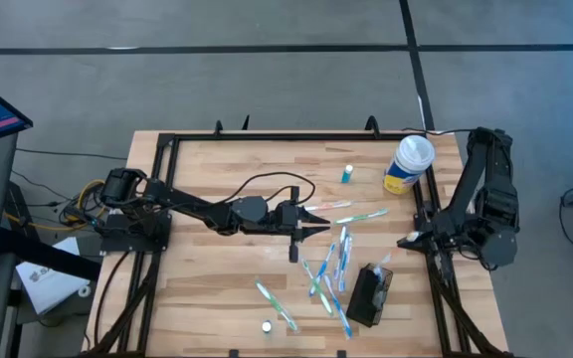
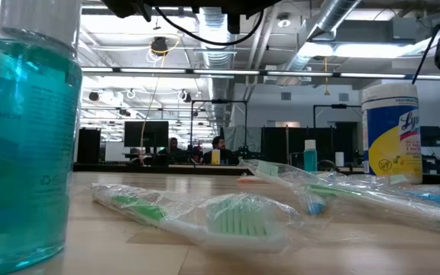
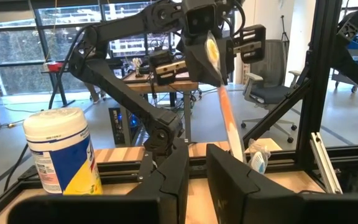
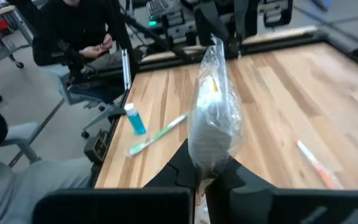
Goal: Pick & Place toothbrushing station
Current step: Put the orange toothbrush into the black wire organizer
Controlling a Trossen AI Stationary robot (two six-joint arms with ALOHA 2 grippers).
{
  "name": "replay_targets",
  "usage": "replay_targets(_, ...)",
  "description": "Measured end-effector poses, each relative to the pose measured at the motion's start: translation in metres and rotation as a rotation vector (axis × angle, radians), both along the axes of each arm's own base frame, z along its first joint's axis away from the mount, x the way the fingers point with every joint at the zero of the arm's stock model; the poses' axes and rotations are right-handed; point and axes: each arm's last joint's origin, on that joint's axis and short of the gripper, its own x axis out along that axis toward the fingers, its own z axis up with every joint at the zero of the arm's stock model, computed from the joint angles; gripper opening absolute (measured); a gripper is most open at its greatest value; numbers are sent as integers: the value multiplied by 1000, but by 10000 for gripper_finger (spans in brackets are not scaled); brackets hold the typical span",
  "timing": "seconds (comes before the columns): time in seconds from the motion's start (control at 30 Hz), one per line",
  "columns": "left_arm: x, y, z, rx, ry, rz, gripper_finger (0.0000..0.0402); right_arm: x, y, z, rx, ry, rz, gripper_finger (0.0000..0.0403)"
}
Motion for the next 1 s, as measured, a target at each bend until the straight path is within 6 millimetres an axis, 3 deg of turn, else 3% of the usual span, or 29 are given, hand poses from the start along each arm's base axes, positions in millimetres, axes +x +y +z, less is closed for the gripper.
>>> replay_targets(1.0,0,0,0,0,-1,3,49,1,24,-32,-27,181,-52,3)
